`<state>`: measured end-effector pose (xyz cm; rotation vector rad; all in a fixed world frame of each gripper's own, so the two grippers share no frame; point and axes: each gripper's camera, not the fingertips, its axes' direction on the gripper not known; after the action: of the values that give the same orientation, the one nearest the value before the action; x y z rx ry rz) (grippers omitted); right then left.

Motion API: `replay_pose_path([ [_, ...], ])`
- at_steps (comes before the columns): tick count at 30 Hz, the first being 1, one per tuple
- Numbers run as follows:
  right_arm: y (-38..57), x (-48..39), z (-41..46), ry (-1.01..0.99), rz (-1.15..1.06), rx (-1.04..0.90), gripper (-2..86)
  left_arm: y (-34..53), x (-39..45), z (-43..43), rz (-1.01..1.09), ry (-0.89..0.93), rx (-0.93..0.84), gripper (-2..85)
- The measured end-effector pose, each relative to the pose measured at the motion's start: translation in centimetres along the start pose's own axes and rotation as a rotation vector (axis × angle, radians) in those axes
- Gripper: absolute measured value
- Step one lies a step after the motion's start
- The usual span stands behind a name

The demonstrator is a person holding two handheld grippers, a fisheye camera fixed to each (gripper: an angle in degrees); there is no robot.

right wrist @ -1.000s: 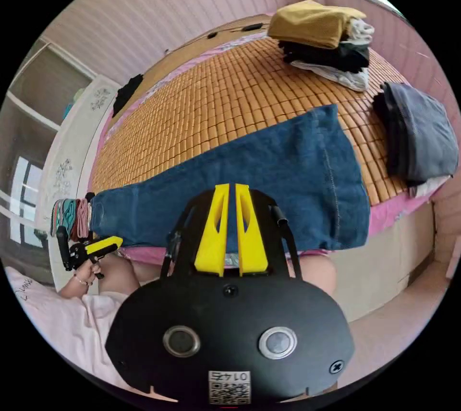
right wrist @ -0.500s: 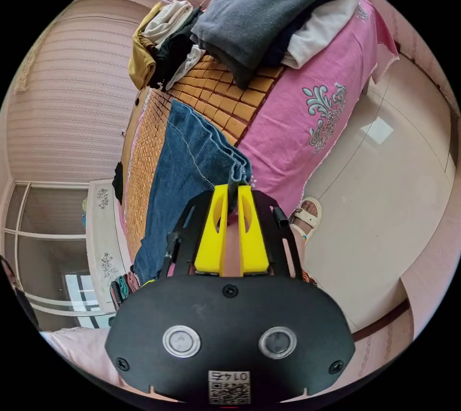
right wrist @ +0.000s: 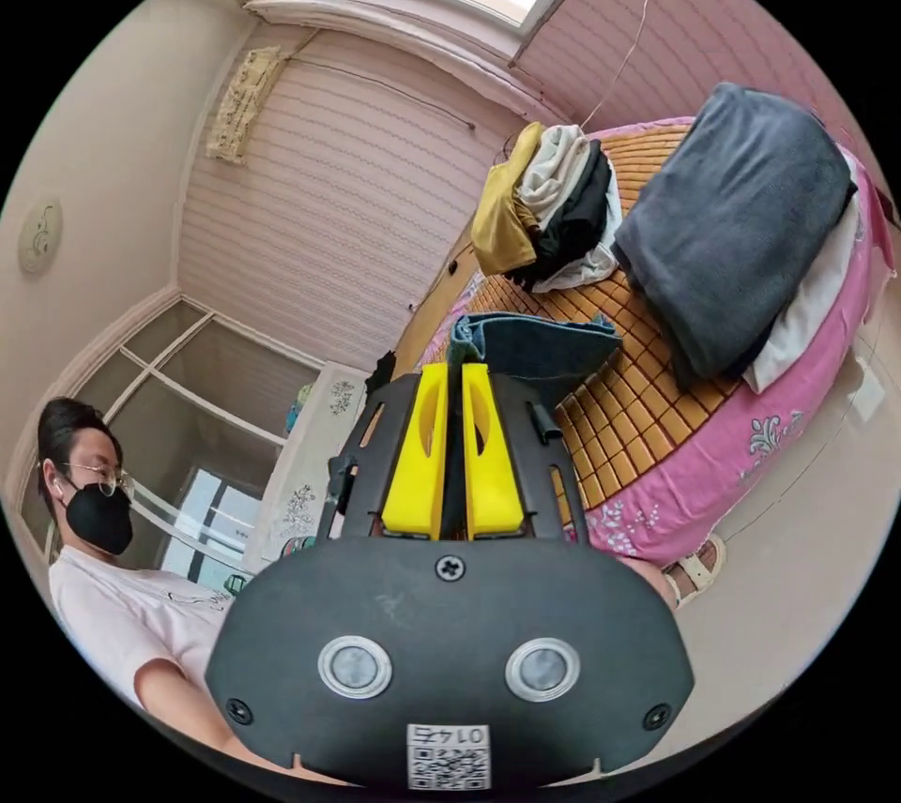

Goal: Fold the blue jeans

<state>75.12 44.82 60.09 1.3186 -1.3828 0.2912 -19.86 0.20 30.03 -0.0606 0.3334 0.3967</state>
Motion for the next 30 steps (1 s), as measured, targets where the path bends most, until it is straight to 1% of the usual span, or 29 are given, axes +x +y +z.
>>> replay_pose_path([
  [1,-0.9,-1.6,-0.9,-0.010,-0.054,0.020,1.7,-0.2,0.4,0.1,0.011,0.026,-0.001,-1.0],
  [3,-2.2,-4.4,-2.3,-0.004,-0.141,0.057,1.7,-1.2,2.7,0.4,0.100,0.109,0.007,-1.0],
  [5,-3.4,-8.2,-3.4,-0.022,-0.250,0.093,1.8,-2.0,4.8,1.0,0.181,0.134,0.006,-1.0],
  [9,-2.5,-15.7,-1.2,-0.082,-0.461,0.049,1.9,-3.3,7.4,1.7,0.265,0.207,0.032,-1.0],
  [11,0.7,-21.2,3.8,-0.173,-0.624,-0.096,2.1,-2.8,7.2,0.5,0.268,0.237,0.084,-1.0],
  [12,1.9,-22.5,5.4,-0.200,-0.663,-0.146,2.2,-2.1,6.6,-0.7,0.267,0.259,0.123,-1.0],
  [14,8.4,-27.0,12.7,-0.323,-0.794,-0.358,2.6,-0.4,4.7,-2.7,0.232,0.274,0.183,-1.0],
  [15,10.5,-27.9,14.6,-0.362,-0.815,-0.416,2.8,1.2,3.0,-4.1,0.190,0.274,0.221,-1.0],
  [16,15.0,-29.3,18.7,-0.442,-0.832,-0.537,3.1,2.1,2.1,-4.7,0.162,0.268,0.236,-1.0],
  [17,20.0,-30.0,23.1,-0.499,-0.816,-0.655,3.8,4.0,0.1,-5.8,0.090,0.239,0.254,-1.0],
  [18,22.6,-30.1,25.3,-0.519,-0.805,-0.710,4.2,6.0,-2.1,-6.8,0.000,0.200,0.266,-1.0],
  [19,27.9,-29.7,30.0,-0.514,-0.771,-0.832,5.8,7.1,-3.2,-7.1,-0.050,0.178,0.268,-1.0],
  [20,33.1,-28.5,34.6,-0.456,-0.720,-0.989,6.8,9.2,-5.3,-7.8,-0.145,0.138,0.272,-1.0],
  [21,35.5,-27.7,36.6,-0.419,-0.700,-1.063,7.1,11.1,-7.2,-8.3,-0.229,0.095,0.273,-0.9],
  [23,43.1,-24.3,41.1,-0.222,-0.728,-1.219,8.2,13.5,-9.6,-8.7,-0.347,0.037,0.264,-0.8],
  [24,44.4,-23.8,41.4,-0.188,-0.753,-1.231,8.6,14.6,-10.9,-8.9,-0.404,0.031,0.256,-0.7],
  [26,47.7,-22.2,42.0,-0.030,-0.845,-1.254,10.3,15.5,-12.2,-9.4,-0.463,0.044,0.285,-0.2],
  [27,48.2,-22.1,42.0,-0.011,-0.871,-1.251,10.8,15.6,-12.8,-9.7,-0.474,0.062,0.310,0.4],
  [30,51.2,-21.7,41.8,0.143,-1.065,-1.182,11.2,14.1,-13.6,-10.4,-0.471,0.057,0.354,4.2],
])
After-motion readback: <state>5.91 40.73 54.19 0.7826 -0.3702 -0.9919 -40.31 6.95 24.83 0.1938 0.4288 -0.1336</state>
